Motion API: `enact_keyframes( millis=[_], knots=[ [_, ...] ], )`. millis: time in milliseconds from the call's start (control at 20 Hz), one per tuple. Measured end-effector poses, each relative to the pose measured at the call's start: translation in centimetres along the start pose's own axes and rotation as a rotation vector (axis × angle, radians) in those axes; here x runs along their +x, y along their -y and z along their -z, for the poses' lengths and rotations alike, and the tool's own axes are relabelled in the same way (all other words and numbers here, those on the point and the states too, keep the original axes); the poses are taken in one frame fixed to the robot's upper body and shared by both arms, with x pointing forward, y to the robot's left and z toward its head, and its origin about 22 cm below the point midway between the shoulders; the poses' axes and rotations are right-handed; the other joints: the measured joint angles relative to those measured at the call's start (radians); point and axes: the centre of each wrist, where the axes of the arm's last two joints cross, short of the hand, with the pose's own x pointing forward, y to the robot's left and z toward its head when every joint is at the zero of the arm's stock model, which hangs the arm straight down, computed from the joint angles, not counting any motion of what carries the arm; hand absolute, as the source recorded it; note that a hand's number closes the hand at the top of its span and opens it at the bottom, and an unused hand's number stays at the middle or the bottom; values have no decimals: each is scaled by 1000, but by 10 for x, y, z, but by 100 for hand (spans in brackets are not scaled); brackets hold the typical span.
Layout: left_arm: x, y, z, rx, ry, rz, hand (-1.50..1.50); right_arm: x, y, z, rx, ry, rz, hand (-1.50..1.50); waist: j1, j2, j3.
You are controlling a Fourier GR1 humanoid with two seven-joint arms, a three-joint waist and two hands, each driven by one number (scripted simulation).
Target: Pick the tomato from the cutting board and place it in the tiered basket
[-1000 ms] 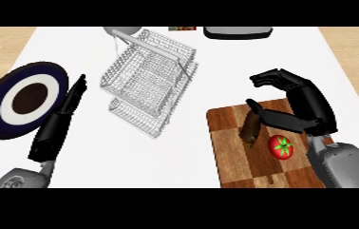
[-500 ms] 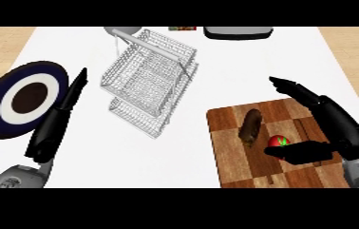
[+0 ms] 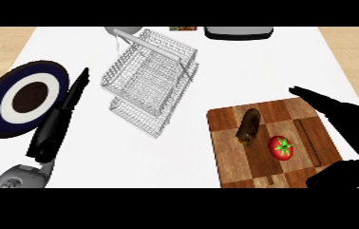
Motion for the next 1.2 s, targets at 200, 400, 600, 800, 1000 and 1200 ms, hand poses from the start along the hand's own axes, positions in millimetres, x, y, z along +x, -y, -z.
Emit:
enact_keyframes(
  millis=[200,400,600,800,1000,1200],
  knots=[
    [5,1,2,-1,4,-6,0,27,-7,-17,9,-73,-67,-150,8,3,2],
    [7,7,3,-11,6,-8,0,46,-28,-21,13,-69,-72,-150,14,6,3],
    [12,8,4,-11,9,-5,0,57,-48,-17,12,-90,-96,-150,18,7,3],
    [9,7,0,-15,12,-2,0,58,-68,-6,19,-138,-160,-150,21,7,3],
    [12,2,6,-12,17,2,0,53,-83,11,11,-206,-213,-150,20,9,3],
    [10,4,2,-12,16,-3,0,47,-96,24,12,-257,-246,-150,18,8,4]
  ],
)
